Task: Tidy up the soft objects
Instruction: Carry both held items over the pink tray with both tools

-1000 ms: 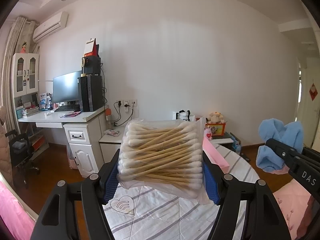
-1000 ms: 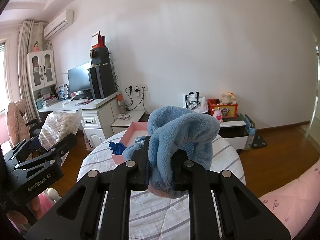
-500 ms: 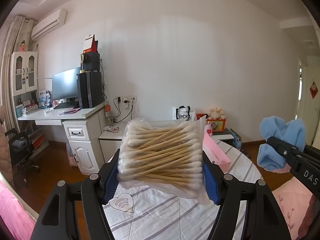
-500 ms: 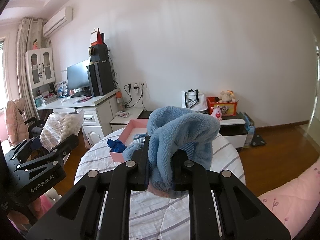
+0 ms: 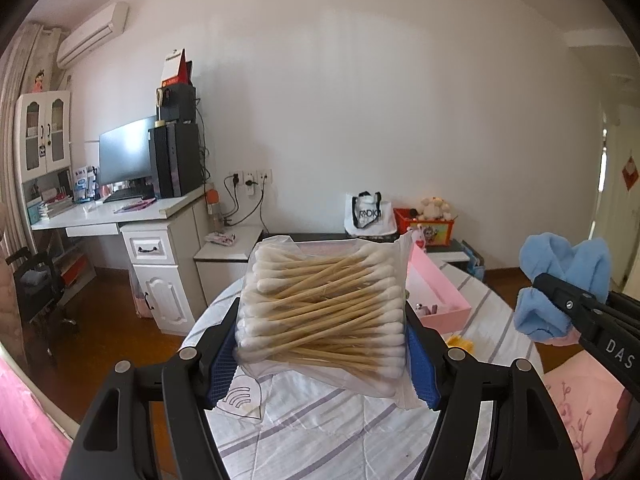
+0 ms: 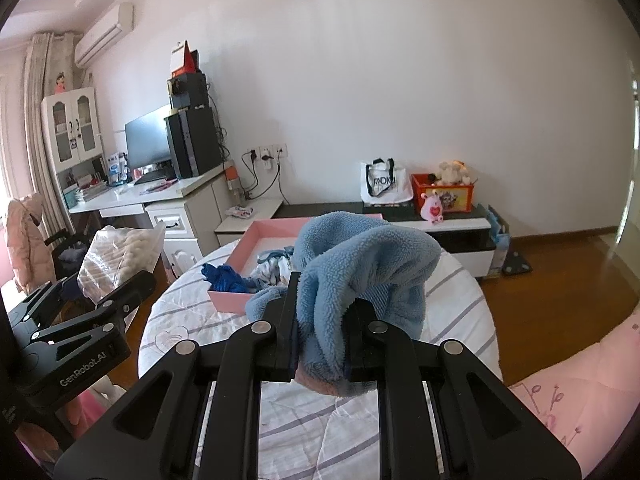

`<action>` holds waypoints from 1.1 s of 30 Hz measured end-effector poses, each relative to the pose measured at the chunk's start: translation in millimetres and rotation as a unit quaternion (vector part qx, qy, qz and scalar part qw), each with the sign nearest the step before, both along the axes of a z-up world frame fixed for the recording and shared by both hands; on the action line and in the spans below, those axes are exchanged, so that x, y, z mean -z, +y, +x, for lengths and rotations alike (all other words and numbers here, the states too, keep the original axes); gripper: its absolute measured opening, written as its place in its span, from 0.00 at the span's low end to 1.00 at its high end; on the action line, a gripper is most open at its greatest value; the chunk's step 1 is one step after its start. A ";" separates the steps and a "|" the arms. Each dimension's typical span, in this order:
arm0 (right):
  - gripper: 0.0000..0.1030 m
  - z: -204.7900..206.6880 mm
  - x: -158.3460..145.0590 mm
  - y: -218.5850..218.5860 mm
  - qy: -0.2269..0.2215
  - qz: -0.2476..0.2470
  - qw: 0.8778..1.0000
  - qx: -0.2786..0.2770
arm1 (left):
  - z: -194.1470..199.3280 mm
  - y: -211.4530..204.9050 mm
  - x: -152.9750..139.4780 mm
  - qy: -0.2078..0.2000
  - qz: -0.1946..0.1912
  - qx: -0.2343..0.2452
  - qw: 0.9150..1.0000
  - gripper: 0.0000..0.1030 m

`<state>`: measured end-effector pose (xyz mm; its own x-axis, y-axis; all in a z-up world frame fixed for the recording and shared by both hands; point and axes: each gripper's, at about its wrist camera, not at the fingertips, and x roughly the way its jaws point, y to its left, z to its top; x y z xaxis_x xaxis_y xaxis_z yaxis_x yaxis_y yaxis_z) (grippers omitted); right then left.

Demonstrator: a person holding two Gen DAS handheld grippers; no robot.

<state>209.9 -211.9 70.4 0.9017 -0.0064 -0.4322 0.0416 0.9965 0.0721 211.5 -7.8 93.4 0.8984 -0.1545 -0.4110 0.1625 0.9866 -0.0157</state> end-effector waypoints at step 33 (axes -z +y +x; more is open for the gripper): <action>0.14 205.0 51.9 -23.9 0.126 0.004 0.992 0.000 | 345.9 -72.5 8.4 0.137 0.043 0.012 0.989 0.65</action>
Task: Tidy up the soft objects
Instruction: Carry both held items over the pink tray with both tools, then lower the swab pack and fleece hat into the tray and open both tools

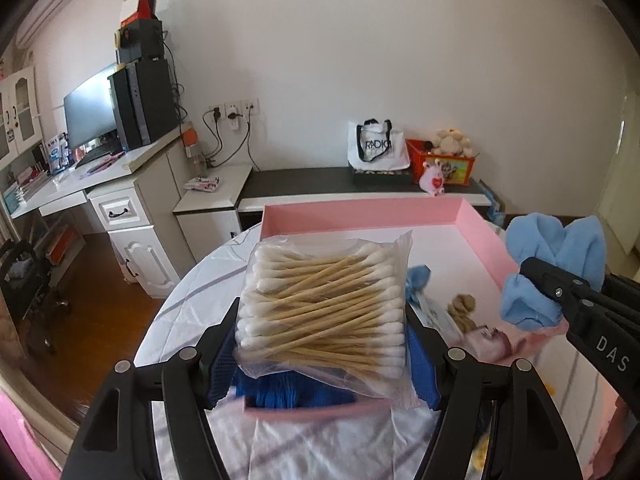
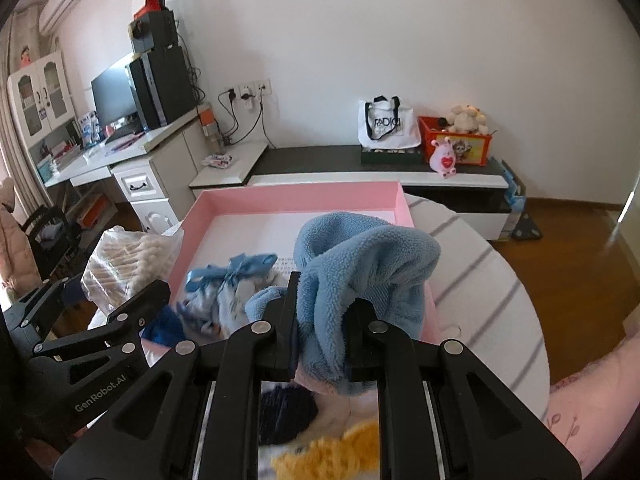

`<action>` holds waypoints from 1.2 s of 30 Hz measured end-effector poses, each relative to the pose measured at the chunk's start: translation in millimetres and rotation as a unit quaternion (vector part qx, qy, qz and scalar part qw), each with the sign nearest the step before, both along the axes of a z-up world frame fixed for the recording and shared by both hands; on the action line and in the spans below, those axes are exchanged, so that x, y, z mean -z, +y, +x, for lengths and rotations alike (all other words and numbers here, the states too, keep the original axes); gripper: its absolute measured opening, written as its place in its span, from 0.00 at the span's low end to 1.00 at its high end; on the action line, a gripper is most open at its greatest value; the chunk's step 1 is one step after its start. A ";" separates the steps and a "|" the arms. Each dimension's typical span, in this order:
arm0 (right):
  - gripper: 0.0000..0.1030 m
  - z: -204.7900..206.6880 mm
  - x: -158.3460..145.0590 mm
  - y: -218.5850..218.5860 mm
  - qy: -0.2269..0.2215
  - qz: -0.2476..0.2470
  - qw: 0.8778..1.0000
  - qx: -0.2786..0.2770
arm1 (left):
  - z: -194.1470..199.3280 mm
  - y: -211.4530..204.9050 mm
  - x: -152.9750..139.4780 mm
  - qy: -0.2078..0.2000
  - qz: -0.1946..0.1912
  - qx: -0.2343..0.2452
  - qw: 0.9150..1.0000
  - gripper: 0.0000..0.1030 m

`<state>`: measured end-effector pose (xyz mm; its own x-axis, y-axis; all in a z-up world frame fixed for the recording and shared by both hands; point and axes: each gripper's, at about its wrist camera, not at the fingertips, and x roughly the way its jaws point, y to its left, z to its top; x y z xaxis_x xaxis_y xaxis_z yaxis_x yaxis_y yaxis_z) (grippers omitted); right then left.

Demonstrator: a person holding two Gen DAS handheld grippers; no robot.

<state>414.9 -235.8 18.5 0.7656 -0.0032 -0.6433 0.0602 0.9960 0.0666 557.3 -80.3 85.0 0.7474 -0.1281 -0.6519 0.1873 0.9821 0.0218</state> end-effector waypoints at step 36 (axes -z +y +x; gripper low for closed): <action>0.91 87.0 28.6 -16.4 0.054 -0.015 0.998 0.030 | 166.9 -14.2 65.0 0.040 0.001 -0.003 0.999 1.00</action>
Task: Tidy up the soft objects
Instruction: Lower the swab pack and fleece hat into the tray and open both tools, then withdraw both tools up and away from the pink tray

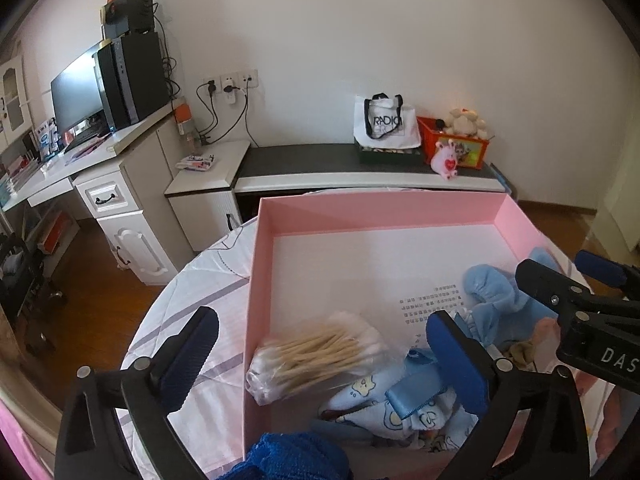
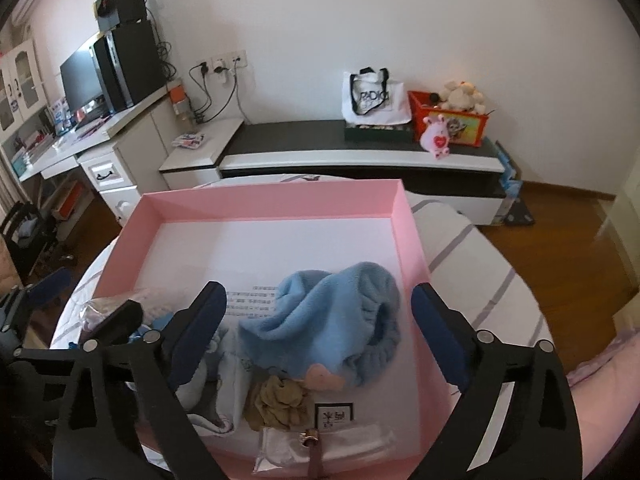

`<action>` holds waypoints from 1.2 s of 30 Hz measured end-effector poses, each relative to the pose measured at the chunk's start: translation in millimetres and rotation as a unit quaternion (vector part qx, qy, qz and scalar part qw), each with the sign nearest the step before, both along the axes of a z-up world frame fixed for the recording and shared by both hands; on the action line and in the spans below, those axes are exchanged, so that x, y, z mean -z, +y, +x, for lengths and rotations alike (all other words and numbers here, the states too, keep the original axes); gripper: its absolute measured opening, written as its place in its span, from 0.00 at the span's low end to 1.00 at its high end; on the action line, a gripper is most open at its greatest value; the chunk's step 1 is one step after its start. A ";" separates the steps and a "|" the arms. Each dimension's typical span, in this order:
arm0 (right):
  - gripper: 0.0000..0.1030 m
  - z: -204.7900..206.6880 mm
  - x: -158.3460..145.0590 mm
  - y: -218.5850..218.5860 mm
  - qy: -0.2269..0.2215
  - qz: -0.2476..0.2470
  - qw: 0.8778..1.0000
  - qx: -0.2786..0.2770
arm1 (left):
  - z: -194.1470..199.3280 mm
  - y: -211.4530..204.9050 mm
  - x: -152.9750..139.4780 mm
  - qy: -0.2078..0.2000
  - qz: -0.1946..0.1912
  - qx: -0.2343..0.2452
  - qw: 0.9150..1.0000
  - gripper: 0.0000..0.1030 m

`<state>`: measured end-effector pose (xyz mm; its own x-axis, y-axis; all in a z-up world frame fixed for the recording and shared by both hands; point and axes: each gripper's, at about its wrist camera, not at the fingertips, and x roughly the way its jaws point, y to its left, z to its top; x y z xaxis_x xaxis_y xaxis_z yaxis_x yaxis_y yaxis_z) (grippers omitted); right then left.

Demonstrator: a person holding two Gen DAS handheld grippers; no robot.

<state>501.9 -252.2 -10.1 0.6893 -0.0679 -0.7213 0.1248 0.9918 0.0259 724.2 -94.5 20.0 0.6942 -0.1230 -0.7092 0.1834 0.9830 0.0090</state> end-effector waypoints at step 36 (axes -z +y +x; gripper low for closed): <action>1.00 -31.7 -12.9 -0.1 -0.006 -0.003 1.000 0.011 | -74.8 25.1 -28.8 -0.014 -0.021 -0.029 0.999 1.00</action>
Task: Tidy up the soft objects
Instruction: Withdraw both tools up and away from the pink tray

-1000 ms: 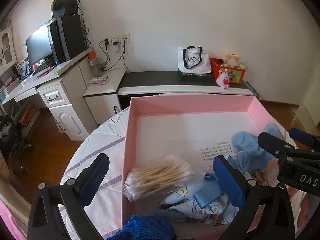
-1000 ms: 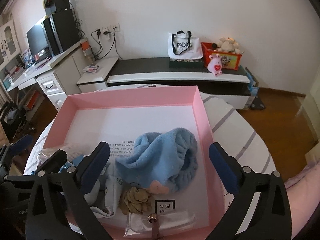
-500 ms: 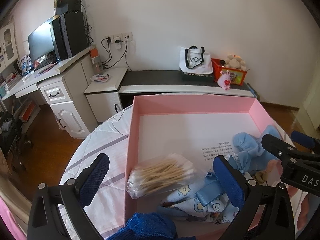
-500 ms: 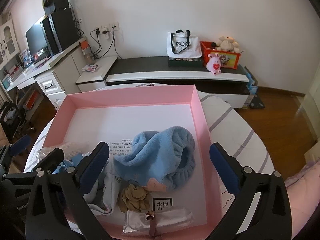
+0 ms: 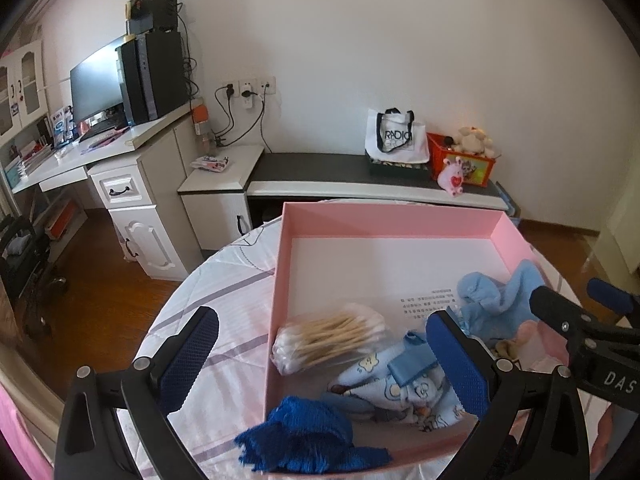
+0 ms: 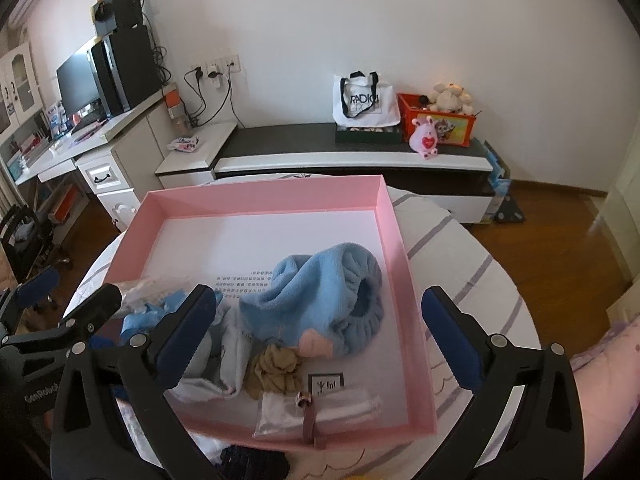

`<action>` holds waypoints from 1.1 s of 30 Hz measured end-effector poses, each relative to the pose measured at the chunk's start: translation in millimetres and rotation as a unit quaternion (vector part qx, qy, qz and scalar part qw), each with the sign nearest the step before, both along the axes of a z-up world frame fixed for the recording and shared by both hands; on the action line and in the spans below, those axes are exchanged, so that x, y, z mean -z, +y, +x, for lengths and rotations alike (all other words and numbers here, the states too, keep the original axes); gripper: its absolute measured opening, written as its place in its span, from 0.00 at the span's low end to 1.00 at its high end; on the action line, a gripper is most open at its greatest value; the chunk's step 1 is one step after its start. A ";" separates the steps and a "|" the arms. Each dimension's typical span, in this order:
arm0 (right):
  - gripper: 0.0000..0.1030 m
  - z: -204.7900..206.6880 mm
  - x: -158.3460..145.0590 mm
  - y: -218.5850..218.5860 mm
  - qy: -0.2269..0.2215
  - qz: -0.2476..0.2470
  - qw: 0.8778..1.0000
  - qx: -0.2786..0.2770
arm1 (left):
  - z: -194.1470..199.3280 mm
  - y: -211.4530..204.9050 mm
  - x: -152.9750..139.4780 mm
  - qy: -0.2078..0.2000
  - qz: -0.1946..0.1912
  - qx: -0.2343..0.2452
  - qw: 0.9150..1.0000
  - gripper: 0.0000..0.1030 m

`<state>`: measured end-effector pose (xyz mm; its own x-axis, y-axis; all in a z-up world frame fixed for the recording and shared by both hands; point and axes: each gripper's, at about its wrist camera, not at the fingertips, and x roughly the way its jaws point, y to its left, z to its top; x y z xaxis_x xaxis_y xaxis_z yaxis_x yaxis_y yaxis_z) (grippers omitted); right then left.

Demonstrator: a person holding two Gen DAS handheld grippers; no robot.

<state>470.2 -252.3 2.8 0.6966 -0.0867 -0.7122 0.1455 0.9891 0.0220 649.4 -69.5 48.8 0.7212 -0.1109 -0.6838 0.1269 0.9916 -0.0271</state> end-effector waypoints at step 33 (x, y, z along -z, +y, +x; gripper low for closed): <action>1.00 -168.1 -66.1 24.5 -0.090 -0.032 0.995 -0.009 | -259.3 31.7 -48.8 -0.098 -0.012 -0.008 0.995 1.00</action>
